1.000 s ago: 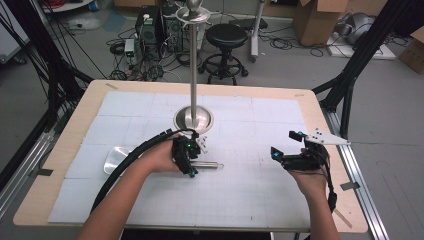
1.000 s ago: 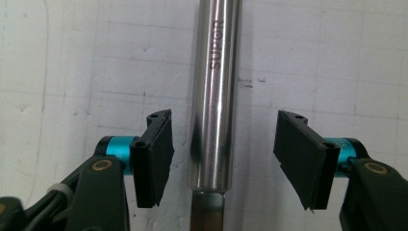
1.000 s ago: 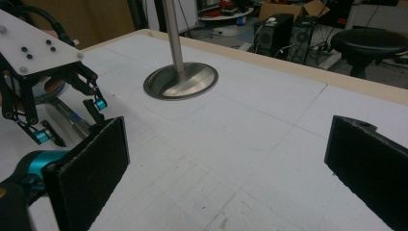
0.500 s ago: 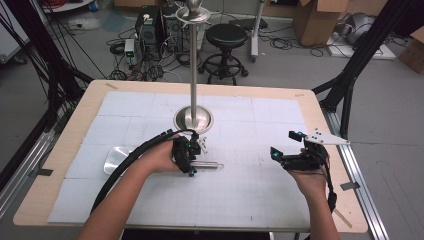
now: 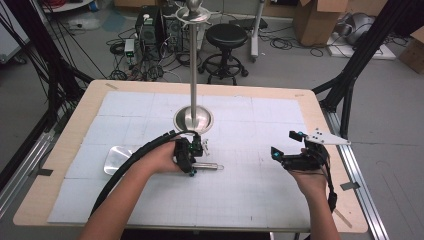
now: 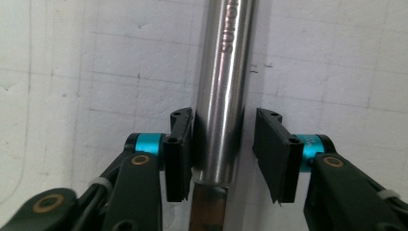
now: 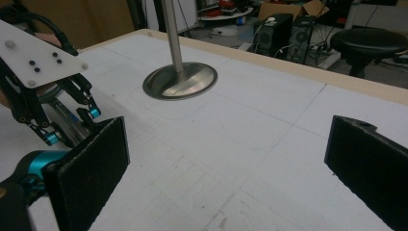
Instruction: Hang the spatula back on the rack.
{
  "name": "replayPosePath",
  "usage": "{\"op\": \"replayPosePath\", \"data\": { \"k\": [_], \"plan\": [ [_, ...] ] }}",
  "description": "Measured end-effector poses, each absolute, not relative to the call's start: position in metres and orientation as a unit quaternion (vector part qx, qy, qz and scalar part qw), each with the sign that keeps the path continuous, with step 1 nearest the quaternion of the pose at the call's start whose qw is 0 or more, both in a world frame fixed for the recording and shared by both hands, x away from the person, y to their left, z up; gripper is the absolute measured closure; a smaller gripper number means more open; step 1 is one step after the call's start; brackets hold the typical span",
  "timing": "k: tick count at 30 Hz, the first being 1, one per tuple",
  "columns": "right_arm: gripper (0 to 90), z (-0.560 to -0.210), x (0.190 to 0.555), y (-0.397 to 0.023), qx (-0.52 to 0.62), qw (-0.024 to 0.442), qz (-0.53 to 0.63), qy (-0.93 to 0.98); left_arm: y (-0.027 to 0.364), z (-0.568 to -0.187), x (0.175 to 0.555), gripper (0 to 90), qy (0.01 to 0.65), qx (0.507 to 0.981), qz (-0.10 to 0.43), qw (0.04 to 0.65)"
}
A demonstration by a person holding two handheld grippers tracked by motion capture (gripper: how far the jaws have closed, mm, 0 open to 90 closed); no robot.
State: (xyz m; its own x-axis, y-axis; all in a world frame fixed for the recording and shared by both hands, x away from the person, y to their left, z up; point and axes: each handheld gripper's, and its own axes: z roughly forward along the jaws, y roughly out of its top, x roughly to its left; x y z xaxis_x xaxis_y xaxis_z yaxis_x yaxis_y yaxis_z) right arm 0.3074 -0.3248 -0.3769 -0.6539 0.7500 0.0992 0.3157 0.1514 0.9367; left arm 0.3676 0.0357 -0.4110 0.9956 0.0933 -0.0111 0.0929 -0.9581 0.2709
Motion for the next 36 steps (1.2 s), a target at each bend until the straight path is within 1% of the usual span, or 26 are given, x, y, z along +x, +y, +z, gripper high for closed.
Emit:
{"op": "replayPosePath", "data": {
  "k": [2,6,10,11,15,16,17,18,19,20,22,24,25,26,27,28,32,33,35,36],
  "plan": [
    [0.7,-0.377,0.308,-0.325,0.364,0.202,0.54,0.732,0.035,-0.411,0.367,65.2,0.043,0.99,-0.001,0.133],
    [0.7,-0.378,0.309,-0.323,0.365,0.2,0.536,0.734,0.034,-0.411,0.369,65.7,0.043,0.991,-0.006,0.13],
    [0.7,-0.379,0.311,-0.321,0.363,0.198,0.534,0.737,0.031,-0.41,0.365,67.6,0.019,0.992,0.007,0.122],
    [0.7,-0.378,0.31,-0.321,0.362,0.2,0.536,0.736,0.031,-0.41,0.362,68.5,0.004,0.992,0.014,0.124],
    [0.7,-0.377,0.308,-0.323,0.36,0.201,0.541,0.733,0.031,-0.409,0.359,69.0,0.011,0.992,0.022,0.121],
    [0.7,-0.377,0.308,-0.323,0.361,0.201,0.542,0.732,0.031,-0.409,0.359,69.0,0.01,0.992,0.028,0.122],
    [0.7,-0.377,0.309,-0.324,0.362,0.2,0.543,0.73,0.034,-0.403,0.357,69.1,0.022,0.99,0.049,0.129],
    [0.7,-0.377,0.309,-0.324,0.362,0.199,0.544,0.731,0.034,-0.403,0.357,69.1,0.022,0.99,0.049,0.129],
    [0.7,-0.377,0.309,-0.323,0.362,0.197,0.544,0.731,0.041,-0.393,0.358,69.1,0.029,0.986,0.053,0.153],
    [0.7,-0.377,0.309,-0.323,0.362,0.197,0.544,0.731,0.041,-0.393,0.358,69.1,0.029,0.986,0.053,0.153],
    [0.7,-0.377,0.309,-0.323,0.362,0.198,0.543,0.732,0.051,-0.38,0.36,69.1,0.036,0.981,0.058,0.18],
    [0.7,-0.378,0.309,-0.323,0.363,0.203,0.537,0.734,0.067,-0.358,0.361,69.1,0.057,0.968,0.074,0.232],
    [0.7,-0.378,0.309,-0.323,0.365,0.201,0.536,0.734,0.072,-0.352,0.361,69.1,0.065,0.962,0.081,0.253],
    [0.7,-0.379,0.309,-0.322,0.364,0.202,0.533,0.736,0.072,-0.352,0.361,69.2,0.065,0.962,0.081,0.253],
    [0.7,-0.379,0.309,-0.321,0.362,0.203,0.531,0.738,0.082,-0.338,0.36,69.2,0.073,0.951,0.092,0.286],
    [0.7,-0.379,0.309,-0.32,0.361,0.202,0.531,0.74,0.087,-0.333,0.359,69.1,0.078,0.945,0.095,0.304],
    [0.7,-0.379,0.309,-0.321,0.363,0.201,0.532,0.738,0.106,-0.314,0.357,69.2,0.096,0.926,0.111,0.349],
    [0.7,-0.379,0.309,-0.321,0.363,0.203,0.532,0.738,0.106,-0.314,0.357,69.2,0.096,0.926,0.111,0.349],
    [0.7,-0.379,0.309,-0.321,0.363,0.204,0.532,0.737,0.117,-0.304,0.355,69.2,0.107,0.912,0.113,0.381],
    [0.7,-0.379,0.309,-0.321,0.363,0.204,0.532,0.737,0.117,-0.304,0.355,69.2,0.107,0.912,0.113,0.381]
  ]
}}
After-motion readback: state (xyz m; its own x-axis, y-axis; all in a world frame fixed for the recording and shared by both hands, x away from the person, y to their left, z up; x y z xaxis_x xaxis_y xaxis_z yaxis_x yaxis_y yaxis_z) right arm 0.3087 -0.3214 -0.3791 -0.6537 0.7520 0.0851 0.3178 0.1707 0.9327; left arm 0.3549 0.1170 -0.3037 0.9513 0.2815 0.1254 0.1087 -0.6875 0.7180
